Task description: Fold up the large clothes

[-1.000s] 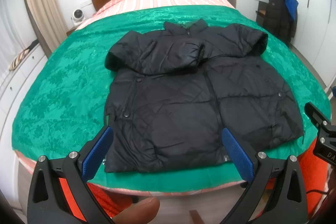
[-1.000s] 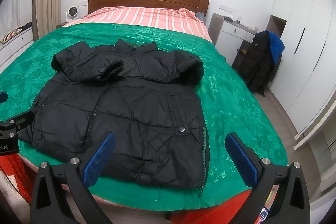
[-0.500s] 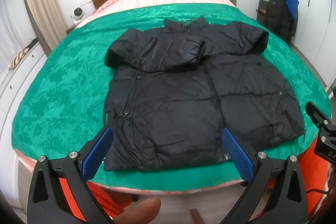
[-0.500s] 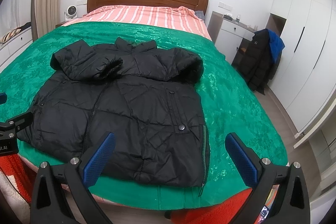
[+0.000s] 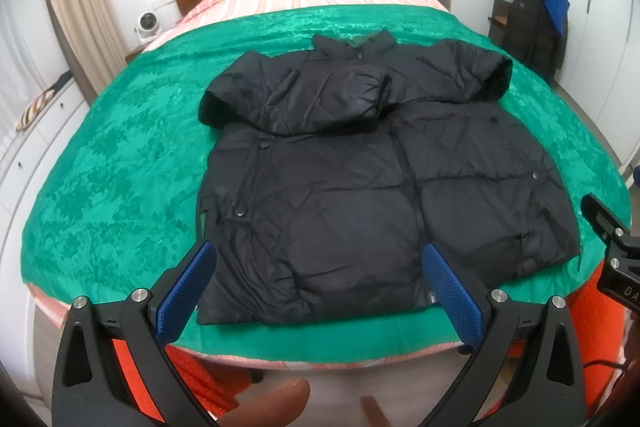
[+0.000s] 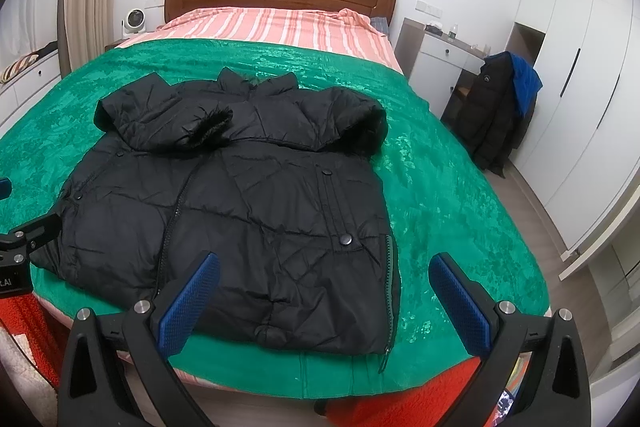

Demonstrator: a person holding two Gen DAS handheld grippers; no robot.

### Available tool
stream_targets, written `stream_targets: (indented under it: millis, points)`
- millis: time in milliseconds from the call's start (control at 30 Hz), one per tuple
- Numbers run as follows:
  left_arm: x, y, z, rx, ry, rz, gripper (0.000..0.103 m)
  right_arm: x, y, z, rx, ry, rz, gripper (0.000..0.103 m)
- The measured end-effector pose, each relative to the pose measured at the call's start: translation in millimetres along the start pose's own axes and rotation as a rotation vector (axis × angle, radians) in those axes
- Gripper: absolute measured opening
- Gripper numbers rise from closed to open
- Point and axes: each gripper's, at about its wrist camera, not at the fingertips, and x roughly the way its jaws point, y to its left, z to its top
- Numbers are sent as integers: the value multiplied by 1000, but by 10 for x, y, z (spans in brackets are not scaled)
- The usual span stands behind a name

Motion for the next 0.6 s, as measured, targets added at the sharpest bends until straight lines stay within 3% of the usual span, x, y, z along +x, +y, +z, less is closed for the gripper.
stream_targets:
  millis: [600]
  points:
    - [15,-84,-31,13,14,-3,103,-46,61,-47,0,-13,61,103]
